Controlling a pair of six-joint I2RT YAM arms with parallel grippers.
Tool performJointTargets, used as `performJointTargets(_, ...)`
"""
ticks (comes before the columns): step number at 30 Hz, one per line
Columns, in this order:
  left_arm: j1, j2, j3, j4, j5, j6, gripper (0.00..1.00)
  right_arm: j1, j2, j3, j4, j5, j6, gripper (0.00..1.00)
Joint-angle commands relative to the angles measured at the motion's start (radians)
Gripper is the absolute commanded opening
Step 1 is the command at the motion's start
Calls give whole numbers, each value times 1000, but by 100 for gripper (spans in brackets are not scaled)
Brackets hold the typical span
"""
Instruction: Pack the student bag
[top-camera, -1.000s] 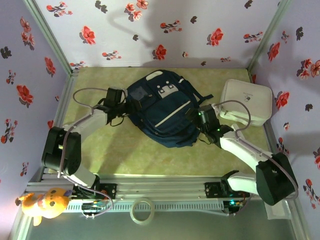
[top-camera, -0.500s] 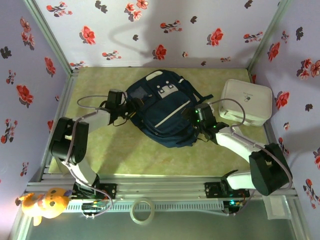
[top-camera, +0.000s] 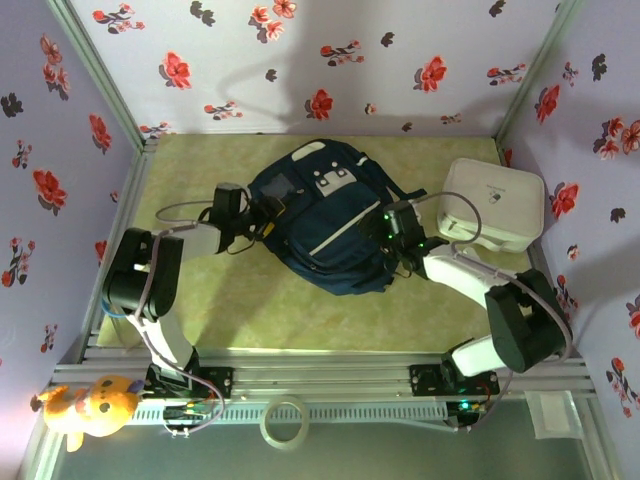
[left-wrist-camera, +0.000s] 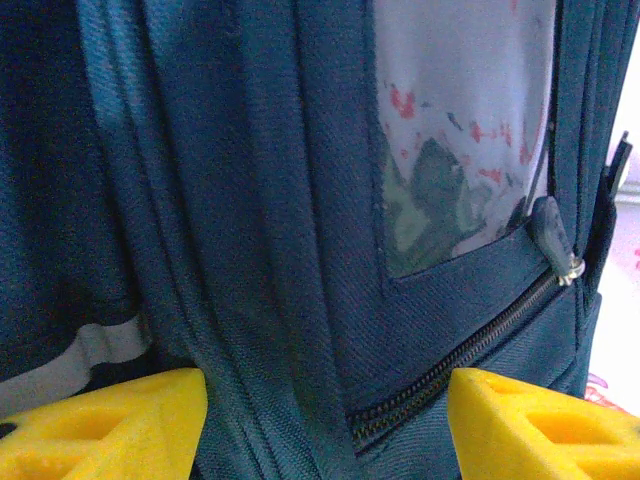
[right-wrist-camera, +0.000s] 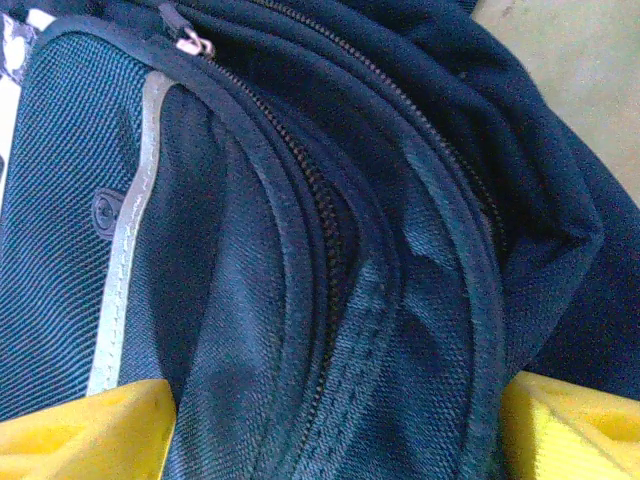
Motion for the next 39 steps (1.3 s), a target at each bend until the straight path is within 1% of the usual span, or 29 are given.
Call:
performJointTargets(1,27,-52,-80,52,-59,-45,65,-8,38,71,51,-15,-45,80)
performJointTargets(3,32,-76,-112,85,-63,-50,65,-11,64,97,53,-23,-61,79)
performJointTargets(5,34,-77,-117,108,-41,-47,67,-15,93,125,57,-32,-78,79)
performJointTargets(10,36,-13,-85,159,38,-70,67,-35,169,205,49,-74,-111,77)
performJointTargets(14,38,36,-38,199,76,-96,63,-53,214,241,50,-99,-131,76)
performJointTargets(17,37,57,-21,223,78,-119,56,-70,240,264,61,-126,-152,75)
performJointTargets(20,37,52,-8,229,78,-134,43,-84,256,289,52,-151,-182,75)
performJointTargets(27,38,0,13,168,77,-111,10,-93,280,368,-16,-165,-257,75)
performJointTargets(29,36,-23,2,168,75,-112,2,-92,301,393,-20,-181,-275,74)
performJointTargets(30,37,-38,-8,168,71,-114,0,-93,317,410,-25,-190,-283,74)
performJointTargets(35,33,-155,-95,156,41,-130,0,-92,399,496,-23,-256,-317,73)
performJointTargets(39,18,-288,-174,107,-11,-146,0,-93,456,568,-28,-265,-353,73)
